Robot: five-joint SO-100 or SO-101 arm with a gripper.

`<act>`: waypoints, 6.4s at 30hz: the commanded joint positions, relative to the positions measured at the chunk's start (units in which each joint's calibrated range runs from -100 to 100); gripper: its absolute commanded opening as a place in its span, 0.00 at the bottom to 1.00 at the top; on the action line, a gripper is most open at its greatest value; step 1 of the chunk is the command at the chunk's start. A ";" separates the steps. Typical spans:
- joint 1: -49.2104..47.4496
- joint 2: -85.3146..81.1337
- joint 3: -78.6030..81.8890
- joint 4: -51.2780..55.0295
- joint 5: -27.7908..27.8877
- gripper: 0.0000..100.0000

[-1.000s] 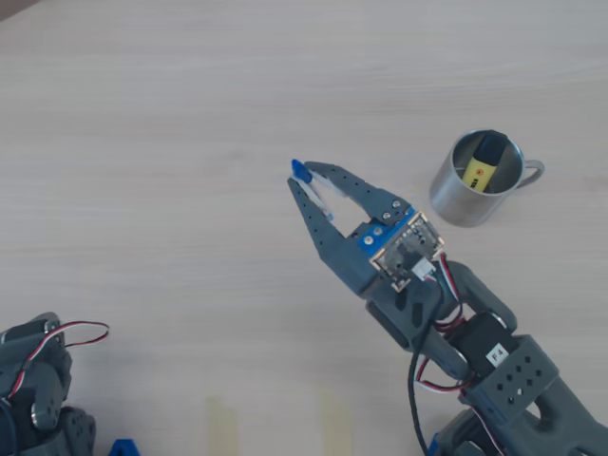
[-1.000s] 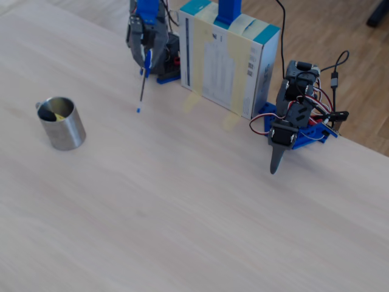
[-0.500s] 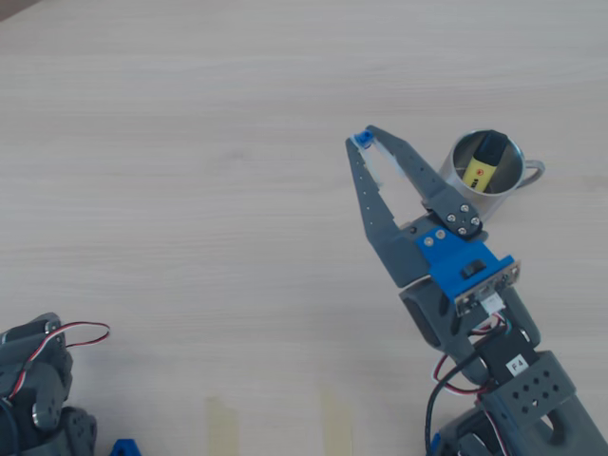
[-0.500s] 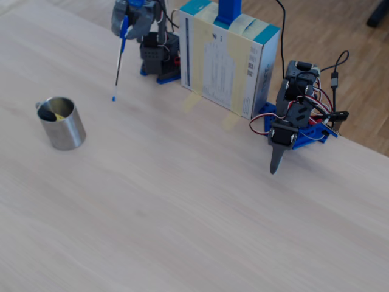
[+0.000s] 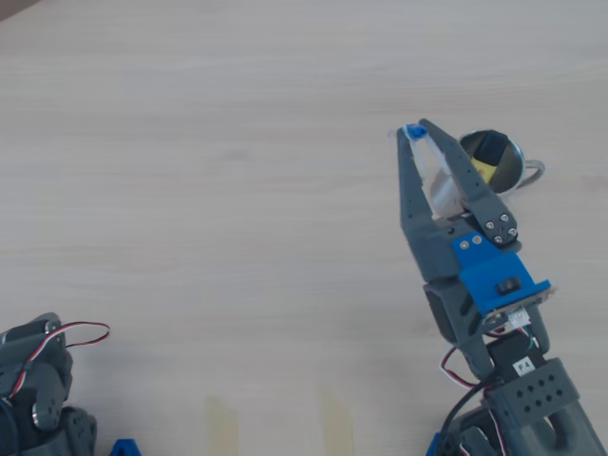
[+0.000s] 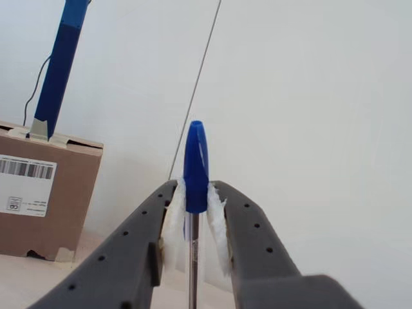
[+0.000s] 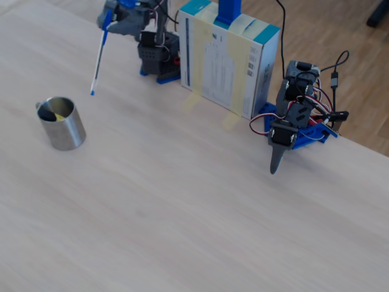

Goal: Grab the blue pen and put it in the silver cup.

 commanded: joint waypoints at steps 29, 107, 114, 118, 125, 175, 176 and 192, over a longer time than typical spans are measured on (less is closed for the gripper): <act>12.51 -10.44 7.32 -1.15 -2.47 0.02; 14.69 7.02 5.50 -1.23 -0.13 0.02; 13.82 11.34 2.33 -1.23 -0.13 0.02; 13.82 13.58 0.61 -1.23 0.03 0.02; 13.99 17.99 -4.29 -1.23 1.48 0.02; 15.82 34.12 -11.19 -3.63 2.47 0.02; 15.65 33.20 -11.19 -3.63 2.47 0.02; 15.74 22.23 -16.63 -3.63 2.42 0.02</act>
